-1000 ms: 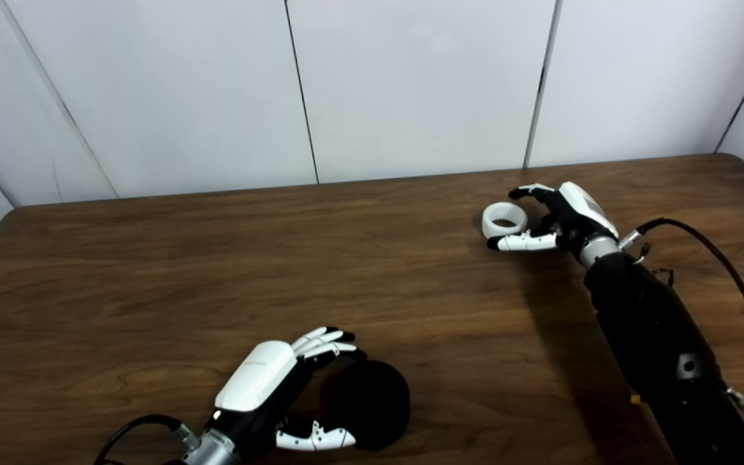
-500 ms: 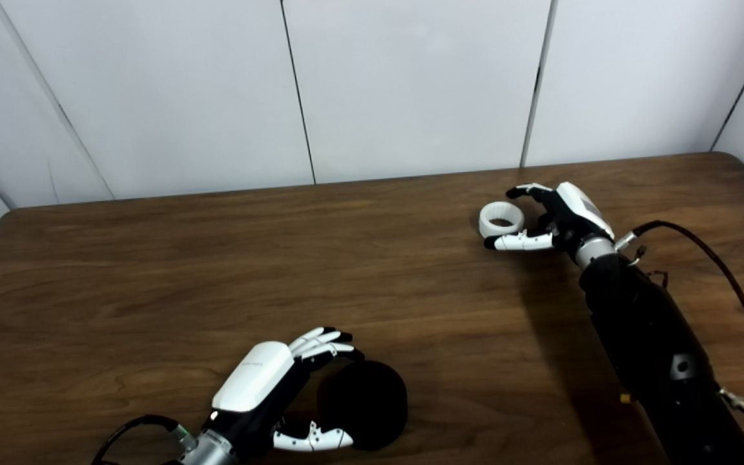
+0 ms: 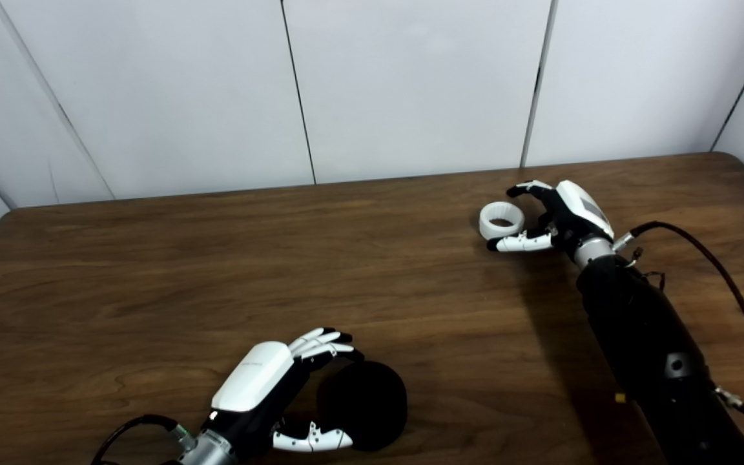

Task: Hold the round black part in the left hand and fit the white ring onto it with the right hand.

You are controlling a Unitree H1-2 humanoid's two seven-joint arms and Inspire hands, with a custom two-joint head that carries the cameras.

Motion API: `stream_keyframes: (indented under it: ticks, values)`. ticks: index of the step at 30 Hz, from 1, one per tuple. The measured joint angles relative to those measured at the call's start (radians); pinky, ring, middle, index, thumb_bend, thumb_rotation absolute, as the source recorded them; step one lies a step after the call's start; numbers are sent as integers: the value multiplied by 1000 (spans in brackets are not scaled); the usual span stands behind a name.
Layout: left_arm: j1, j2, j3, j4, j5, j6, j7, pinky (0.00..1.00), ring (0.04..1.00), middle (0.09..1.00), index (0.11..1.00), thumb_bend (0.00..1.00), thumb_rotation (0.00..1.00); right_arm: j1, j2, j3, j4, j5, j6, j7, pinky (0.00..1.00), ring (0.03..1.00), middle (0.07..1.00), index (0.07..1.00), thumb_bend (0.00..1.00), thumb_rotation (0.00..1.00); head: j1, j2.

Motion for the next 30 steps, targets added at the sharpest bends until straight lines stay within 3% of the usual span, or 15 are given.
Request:
stream_keyframes:
  ticks: [30]
  values:
    - [14,-6,-2,-16,0,2,-6,814,940,899,747,895,406,-23,-3,48,3,-90,17,16,828,943,929,796,833,294,-2,5]
